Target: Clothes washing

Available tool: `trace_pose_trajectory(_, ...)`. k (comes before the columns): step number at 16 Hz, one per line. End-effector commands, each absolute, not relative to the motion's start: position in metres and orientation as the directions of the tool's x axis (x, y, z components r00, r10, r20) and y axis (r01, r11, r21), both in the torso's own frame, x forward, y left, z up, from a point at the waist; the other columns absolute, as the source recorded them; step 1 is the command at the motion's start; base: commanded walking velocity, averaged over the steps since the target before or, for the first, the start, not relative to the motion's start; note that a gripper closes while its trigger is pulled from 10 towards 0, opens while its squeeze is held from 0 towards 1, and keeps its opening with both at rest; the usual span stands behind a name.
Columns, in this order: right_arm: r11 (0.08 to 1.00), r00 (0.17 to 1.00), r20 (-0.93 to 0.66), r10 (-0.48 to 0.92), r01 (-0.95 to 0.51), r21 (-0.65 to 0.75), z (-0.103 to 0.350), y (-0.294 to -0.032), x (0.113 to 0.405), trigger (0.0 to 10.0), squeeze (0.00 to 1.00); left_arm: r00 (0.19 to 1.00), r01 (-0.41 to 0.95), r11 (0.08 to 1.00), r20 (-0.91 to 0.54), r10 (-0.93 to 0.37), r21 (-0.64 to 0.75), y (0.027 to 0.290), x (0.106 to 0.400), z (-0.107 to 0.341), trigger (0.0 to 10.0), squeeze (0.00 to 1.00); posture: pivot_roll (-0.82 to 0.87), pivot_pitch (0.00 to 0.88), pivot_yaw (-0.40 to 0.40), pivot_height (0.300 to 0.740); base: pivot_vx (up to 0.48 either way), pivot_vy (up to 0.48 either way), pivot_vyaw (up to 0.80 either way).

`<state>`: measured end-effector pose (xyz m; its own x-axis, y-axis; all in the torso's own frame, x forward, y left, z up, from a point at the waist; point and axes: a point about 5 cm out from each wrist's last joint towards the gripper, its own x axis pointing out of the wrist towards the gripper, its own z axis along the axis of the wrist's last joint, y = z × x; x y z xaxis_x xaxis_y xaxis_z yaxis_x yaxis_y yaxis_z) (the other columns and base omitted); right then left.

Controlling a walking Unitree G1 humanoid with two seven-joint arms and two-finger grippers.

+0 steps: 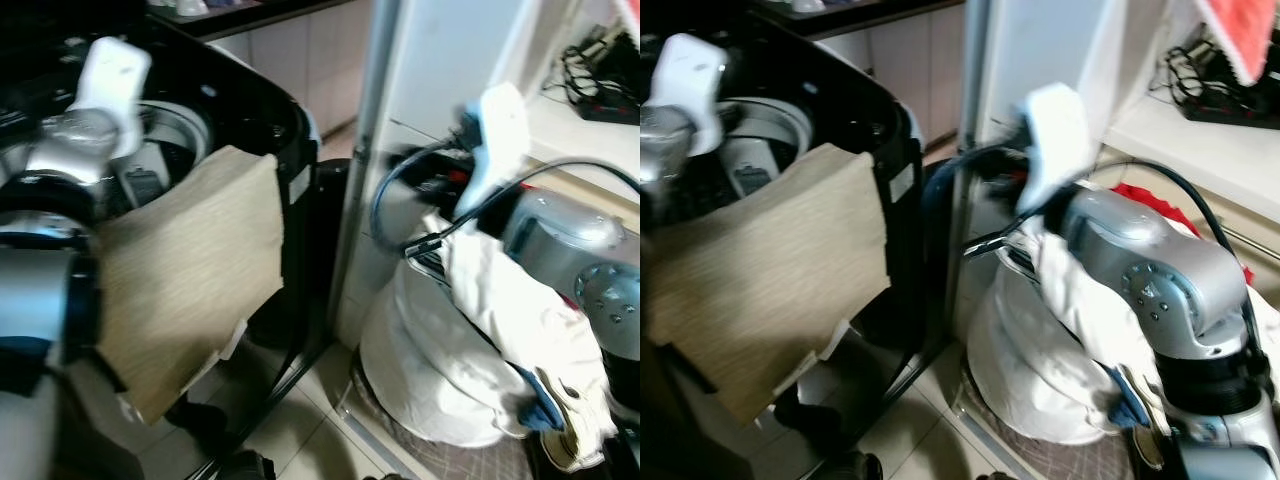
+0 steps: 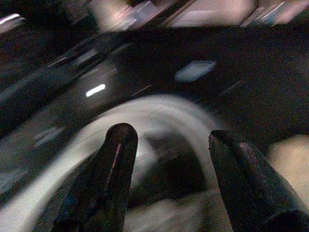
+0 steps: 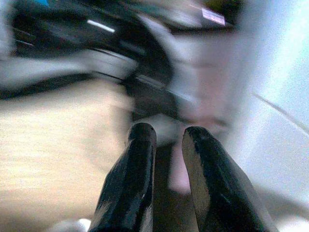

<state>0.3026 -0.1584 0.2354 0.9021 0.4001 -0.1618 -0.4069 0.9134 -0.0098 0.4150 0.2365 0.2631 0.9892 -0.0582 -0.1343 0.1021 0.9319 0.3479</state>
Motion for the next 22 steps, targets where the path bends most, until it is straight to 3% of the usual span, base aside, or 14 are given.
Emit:
trace_pose_trajectory(1,0.967,0.953,-0.170,0.252,-0.255,0.002,0.224,-0.183,0.309,10.0,1.00,0.962,0.274,0.926,-0.086,-0.261,0.259,0.200,0.417,0.261,10.0,0.00,-0.12,0.036,0.002,0.740,0.000,0.000,0.00)
trace_pose_trajectory(6,0.995,0.966,-0.241,0.092,-0.100,-0.020,0.203,-0.217,0.312,10.0,1.00,0.793,0.592,0.794,0.074,-0.604,0.136,0.135,0.392,0.248,10.0,0.00,-0.12,0.043,0.001,0.740,0.000,0.000,0.00)
trace_pose_trajectory(7,0.988,0.943,-0.308,0.123,-0.144,-0.047,0.196,-0.222,0.308,10.0,1.00,0.660,0.733,0.663,0.078,-0.748,0.153,0.116,0.365,0.245,10.0,0.00,-0.12,0.047,0.002,0.740,0.000,0.000,0.00)
trace_pose_trajectory(8,0.986,0.936,-0.327,0.127,-0.155,-0.060,0.194,-0.224,0.307,10.0,1.00,0.599,0.782,0.602,0.072,-0.797,0.162,0.110,0.354,0.244,10.0,0.00,-0.12,0.047,0.002,0.740,0.000,0.000,0.00)
trace_pose_trajectory(9,0.985,0.922,-0.368,0.119,-0.156,-0.074,0.187,-0.230,0.305,10.0,1.00,0.453,0.879,0.452,0.031,-0.891,0.153,0.100,0.328,0.241,10.0,0.00,-0.12,0.049,0.004,0.740,0.000,0.000,0.00)
trace_pose_trajectory(11,0.986,0.916,-0.391,0.093,-0.139,-0.090,0.182,-0.236,0.304,10.0,1.00,0.347,0.932,0.345,0.003,-0.938,0.114,0.097,0.309,0.238,10.0,0.00,-0.12,0.049,0.004,0.740,0.000,0.000,0.00)
trace_pose_trajectory(12,0.983,0.899,-0.429,0.090,-0.150,-0.108,0.175,-0.240,0.303,10.0,0.00,0.236,0.970,0.234,-0.033,-0.971,0.059,0.095,0.289,0.231,10.0,0.00,-0.12,0.048,0.005,0.740,0.000,0.000,0.00)
trace_pose_trajectory(14,0.970,0.861,-0.497,0.111,-0.204,-0.135,0.164,-0.242,0.299,10.0,0.00,0.160,0.987,0.159,-0.077,-0.984,0.016,0.091,0.264,0.221,10.0,0.00,-0.12,0.044,0.004,0.740,0.000,0.000,0.00)
trace_pose_trajectory(15,0.969,0.857,-0.502,0.114,-0.208,-0.135,0.163,-0.243,0.298,4.6,0.00,0.159,0.987,0.159,-0.078,-0.984,0.013,0.090,0.261,0.221,10.0,0.00,-0.12,0.043,0.004,0.740,0.000,0.000,0.00)
trace_pose_trajectory(16,0.969,0.854,-0.505,0.121,-0.212,-0.127,0.161,-0.243,0.298,0.0,0.00,0.159,0.987,0.159,-0.074,-0.985,0.004,0.087,0.258,0.221,10.0,0.00,-0.12,0.040,0.004,0.740,0.000,0.000,0.00)
trace_pose_trajectory(22,0.967,0.859,-0.486,0.160,-0.235,-0.097,0.164,-0.241,0.300,0.0,0.00,0.159,0.987,0.160,-0.075,-0.985,-0.018,0.084,0.253,0.223,10.0,0.00,-0.12,0.033,0.006,0.740,0.000,0.000,0.00)
